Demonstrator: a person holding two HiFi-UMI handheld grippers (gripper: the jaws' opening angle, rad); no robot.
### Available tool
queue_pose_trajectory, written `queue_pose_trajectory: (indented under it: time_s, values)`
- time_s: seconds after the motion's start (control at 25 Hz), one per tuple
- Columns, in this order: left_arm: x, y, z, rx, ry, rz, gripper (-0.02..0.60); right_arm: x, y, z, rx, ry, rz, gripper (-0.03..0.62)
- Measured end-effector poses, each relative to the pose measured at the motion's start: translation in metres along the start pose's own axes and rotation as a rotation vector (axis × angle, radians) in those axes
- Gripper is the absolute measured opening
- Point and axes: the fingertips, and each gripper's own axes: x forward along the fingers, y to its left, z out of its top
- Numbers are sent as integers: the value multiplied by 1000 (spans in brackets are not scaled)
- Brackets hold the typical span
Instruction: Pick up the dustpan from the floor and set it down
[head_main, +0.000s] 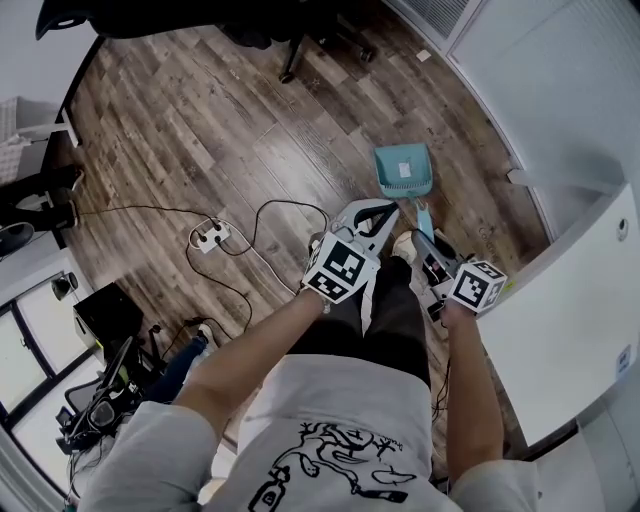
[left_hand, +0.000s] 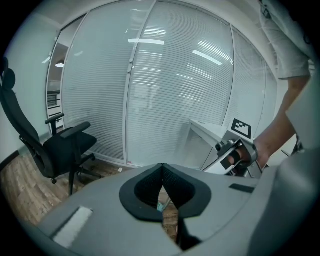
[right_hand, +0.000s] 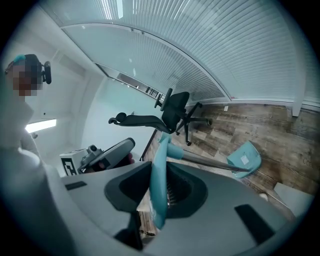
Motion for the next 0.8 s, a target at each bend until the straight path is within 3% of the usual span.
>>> queue_pose_trajectory:
  time_s: [0.48,0.8]
  values:
    - [-8,-12,2,-1,15,-17,-7,-11,-9,-36,53,116,-89,74]
    - [-14,-17,0,-6,23,-14,-6,-16,-15,-49,47,160,-146,135]
